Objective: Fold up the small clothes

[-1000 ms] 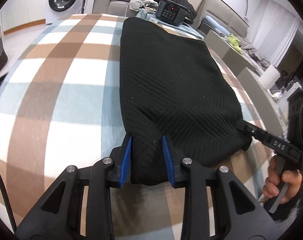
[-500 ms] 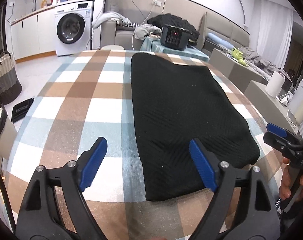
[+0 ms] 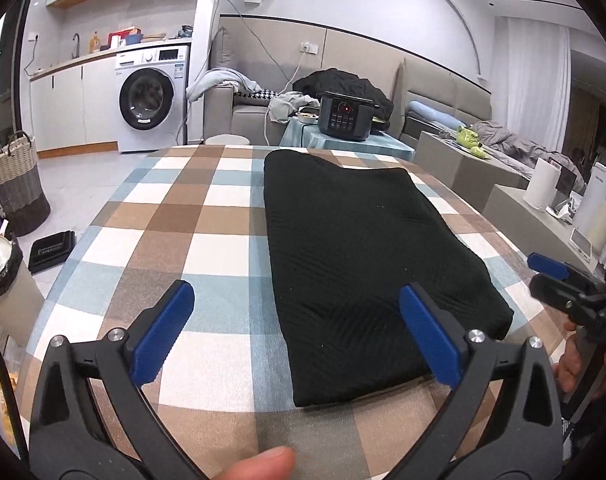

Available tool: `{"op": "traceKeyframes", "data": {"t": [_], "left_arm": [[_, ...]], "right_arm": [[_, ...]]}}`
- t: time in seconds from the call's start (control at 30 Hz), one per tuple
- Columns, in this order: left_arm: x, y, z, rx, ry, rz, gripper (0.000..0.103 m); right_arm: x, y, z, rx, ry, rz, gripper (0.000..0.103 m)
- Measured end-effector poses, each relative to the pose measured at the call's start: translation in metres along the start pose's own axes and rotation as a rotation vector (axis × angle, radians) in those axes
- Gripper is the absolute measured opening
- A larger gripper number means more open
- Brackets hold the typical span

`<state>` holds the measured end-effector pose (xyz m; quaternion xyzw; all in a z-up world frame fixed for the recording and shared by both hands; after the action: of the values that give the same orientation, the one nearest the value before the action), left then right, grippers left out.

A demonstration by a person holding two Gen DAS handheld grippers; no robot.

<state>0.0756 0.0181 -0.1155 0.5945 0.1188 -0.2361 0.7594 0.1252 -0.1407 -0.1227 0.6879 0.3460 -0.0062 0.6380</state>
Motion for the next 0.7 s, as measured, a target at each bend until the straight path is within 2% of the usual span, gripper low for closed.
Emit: {"op": "traceKeyframes", "data": {"t": [0.33, 0.7], "left_arm": [[-0.012, -0.016, 0.013, -0.017, -0.081, 0.006, 0.102], [-0.011, -0.029, 0.010, -0.029, -0.074, -0.008, 0.102]], "right_arm": [[-0.004, -0.007, 0.000, 0.014, 0.027, 0.006, 0.103], [-0.001, -0.013, -0.001, 0.007, 0.034, -0.004, 0.103]]}}
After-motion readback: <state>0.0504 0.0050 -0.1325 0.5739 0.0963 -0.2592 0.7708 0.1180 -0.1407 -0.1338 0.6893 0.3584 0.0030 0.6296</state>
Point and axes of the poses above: each gripper's, at about its wrist camera, not at the fingertips, and x roughly the way its jaws point, z to its right, y to its top, the point moved 8 cm from there along x, roughly the way its jaws point, and after that the axes turned 11 degrees about -y, right-handed, at the moved point
